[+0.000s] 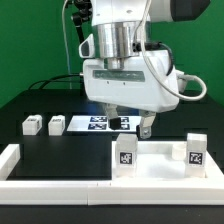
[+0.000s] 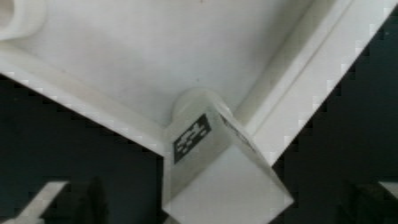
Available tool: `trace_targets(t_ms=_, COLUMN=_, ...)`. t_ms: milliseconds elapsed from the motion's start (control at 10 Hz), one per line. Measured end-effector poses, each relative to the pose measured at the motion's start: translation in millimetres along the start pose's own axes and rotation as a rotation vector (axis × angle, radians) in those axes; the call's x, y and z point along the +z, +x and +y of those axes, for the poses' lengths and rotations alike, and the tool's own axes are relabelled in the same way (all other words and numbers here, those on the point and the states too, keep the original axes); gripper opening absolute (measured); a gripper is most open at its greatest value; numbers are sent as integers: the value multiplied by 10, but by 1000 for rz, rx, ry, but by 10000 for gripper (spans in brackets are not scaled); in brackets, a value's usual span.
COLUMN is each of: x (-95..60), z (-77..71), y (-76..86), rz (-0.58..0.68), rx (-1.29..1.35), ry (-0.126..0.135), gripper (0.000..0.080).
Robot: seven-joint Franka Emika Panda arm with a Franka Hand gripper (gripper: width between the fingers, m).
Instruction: Assemble square table
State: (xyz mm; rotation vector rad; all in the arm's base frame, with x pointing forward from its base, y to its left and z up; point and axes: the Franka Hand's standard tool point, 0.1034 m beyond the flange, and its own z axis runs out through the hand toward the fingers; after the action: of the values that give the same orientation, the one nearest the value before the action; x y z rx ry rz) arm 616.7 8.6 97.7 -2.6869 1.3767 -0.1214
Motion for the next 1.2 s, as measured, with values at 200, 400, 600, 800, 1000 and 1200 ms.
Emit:
trace_targets(t_ms=200, x=27, z=23, y=-132, rz=2, rx=-218, ry=9, gripper=648)
trace_targets(t_ms=400, x=102, z=251, y=-206, rz=-9, rx=-439, ry=13, gripper=648)
trace_targets(t_ms=600, x=171, z=326, y=-222, rz=30, rx=-567, ry=0, gripper=648)
trace_targets(t_ms=800, x=163, z=340, y=-189, rz=32, rx=-687, ry=-7, gripper=648)
trace_targets(t_ms=1000, x=166, z=349, y=-180, rz=33, rx=-774, ry=-13, gripper=648)
trace_targets(t_ms=1200, x=245, z=504, y=-124, rz=-2, rx=-959, ry=-33, gripper=648)
